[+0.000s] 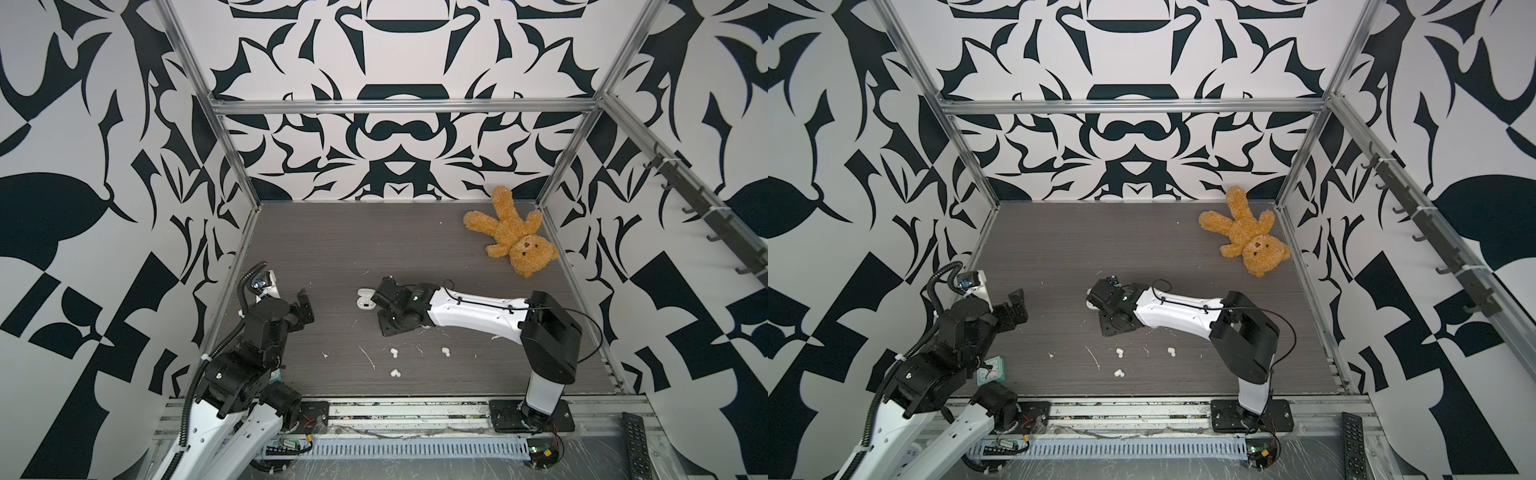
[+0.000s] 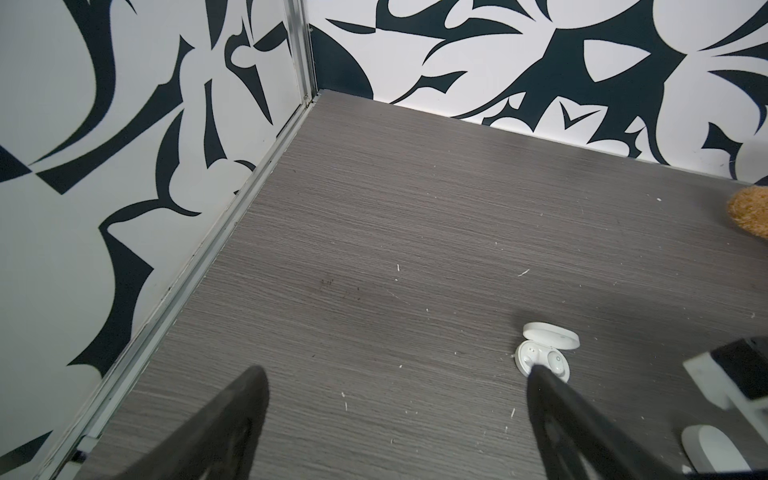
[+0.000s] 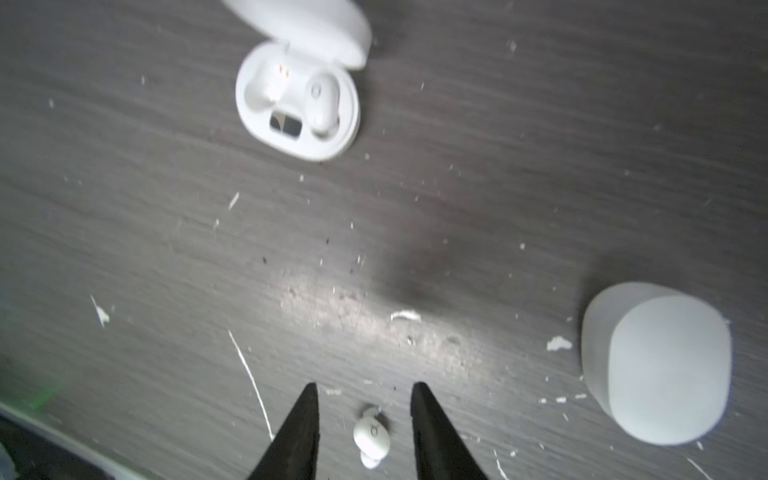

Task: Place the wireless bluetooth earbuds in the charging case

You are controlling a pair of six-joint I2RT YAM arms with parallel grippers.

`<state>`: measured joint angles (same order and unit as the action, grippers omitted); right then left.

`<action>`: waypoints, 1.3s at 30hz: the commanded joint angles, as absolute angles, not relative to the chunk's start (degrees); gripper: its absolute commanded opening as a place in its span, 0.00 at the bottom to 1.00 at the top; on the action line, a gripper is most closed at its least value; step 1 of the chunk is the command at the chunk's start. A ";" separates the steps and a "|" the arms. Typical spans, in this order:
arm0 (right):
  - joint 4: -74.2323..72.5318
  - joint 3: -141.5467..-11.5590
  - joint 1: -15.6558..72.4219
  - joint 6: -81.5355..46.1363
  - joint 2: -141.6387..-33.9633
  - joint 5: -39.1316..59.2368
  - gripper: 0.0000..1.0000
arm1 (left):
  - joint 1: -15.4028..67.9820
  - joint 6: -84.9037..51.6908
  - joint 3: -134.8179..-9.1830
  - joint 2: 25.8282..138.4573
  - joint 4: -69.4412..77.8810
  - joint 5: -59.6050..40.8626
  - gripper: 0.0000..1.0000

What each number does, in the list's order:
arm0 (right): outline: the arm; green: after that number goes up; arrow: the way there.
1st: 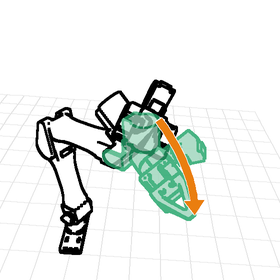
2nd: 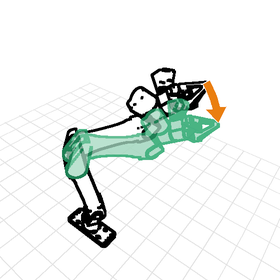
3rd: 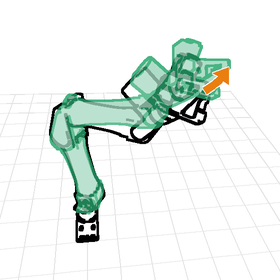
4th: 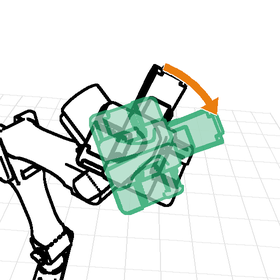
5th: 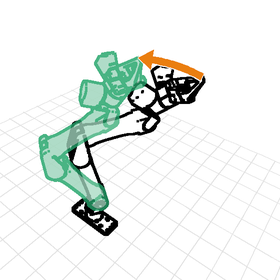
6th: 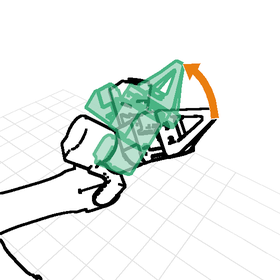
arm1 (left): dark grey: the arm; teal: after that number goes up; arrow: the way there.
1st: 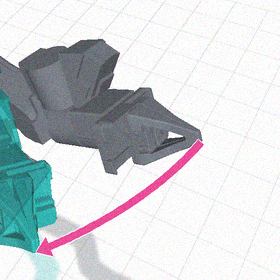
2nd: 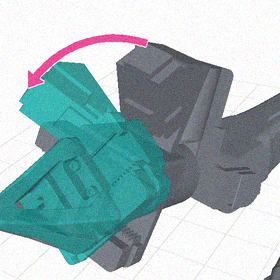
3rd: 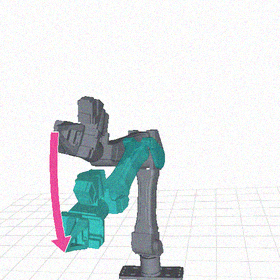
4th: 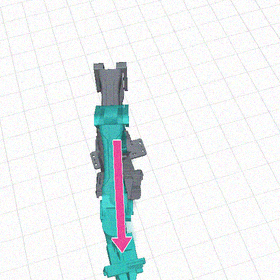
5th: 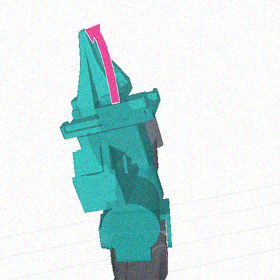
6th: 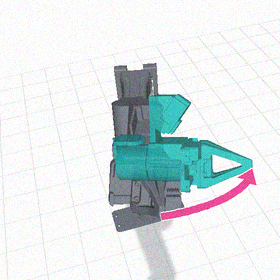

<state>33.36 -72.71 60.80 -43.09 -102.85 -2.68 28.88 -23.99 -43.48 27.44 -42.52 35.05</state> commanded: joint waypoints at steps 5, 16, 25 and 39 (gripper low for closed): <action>31.79 -66.70 61.39 -37.31 -98.90 0.00 0.33 | 28.67 -24.02 -42.71 27.68 -42.10 34.63 0.99; 30.09 -64.51 61.44 -32.74 -97.78 3.02 0.33 | 28.68 -24.01 -42.72 28.16 -42.02 34.37 0.99; 30.43 -65.57 61.45 -29.72 -100.51 4.48 0.31 | 28.70 -24.01 -42.80 28.13 -42.09 34.28 0.99; 30.37 -65.04 61.50 -28.70 -102.74 6.12 0.27 | 28.73 -23.91 -42.71 28.08 -41.95 34.10 0.99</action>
